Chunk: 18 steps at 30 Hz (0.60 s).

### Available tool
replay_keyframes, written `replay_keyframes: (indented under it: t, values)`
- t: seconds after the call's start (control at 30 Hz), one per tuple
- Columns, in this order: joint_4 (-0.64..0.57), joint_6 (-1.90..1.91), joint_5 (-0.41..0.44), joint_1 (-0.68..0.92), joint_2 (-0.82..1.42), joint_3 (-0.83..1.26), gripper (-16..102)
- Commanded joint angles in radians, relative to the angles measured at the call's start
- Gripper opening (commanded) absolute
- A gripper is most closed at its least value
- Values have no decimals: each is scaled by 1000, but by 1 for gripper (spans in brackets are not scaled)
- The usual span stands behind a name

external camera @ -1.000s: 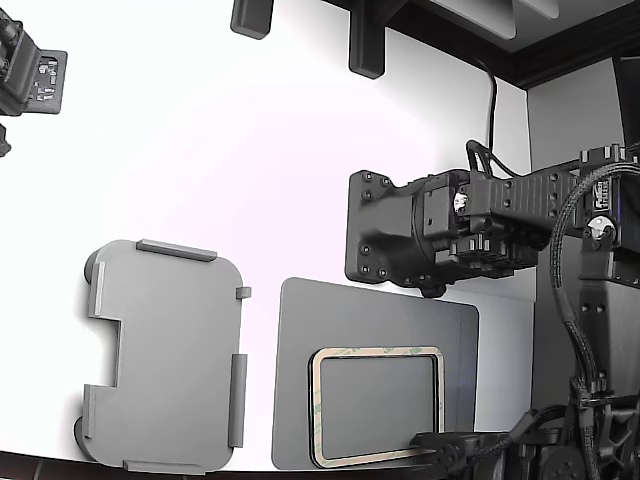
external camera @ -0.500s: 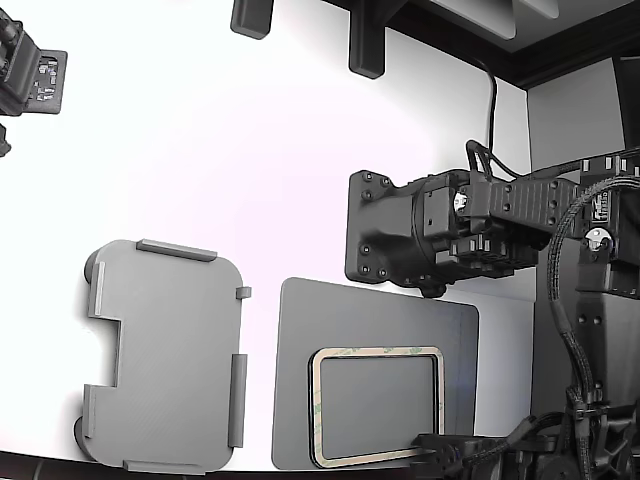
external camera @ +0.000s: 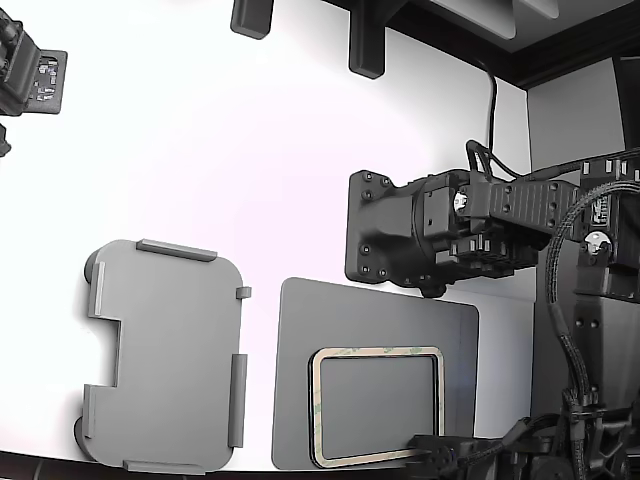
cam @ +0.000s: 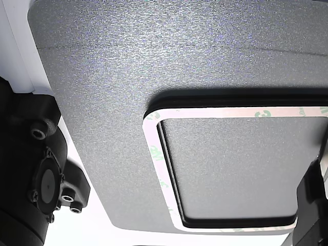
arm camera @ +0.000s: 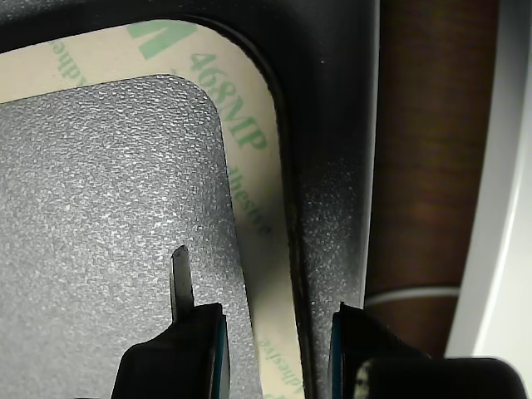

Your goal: Grab top frame and put it into gray box.

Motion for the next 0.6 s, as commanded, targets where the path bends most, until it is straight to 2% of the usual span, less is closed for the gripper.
replay_keyframes:
  t: [0.0,0.23,0.57]
  values:
    - [-5,2,3,-9,18,-21,48]
    - [-11,0,9,-8,28,-5,40]
    - [-25,-5,12,-6,34,3,39]
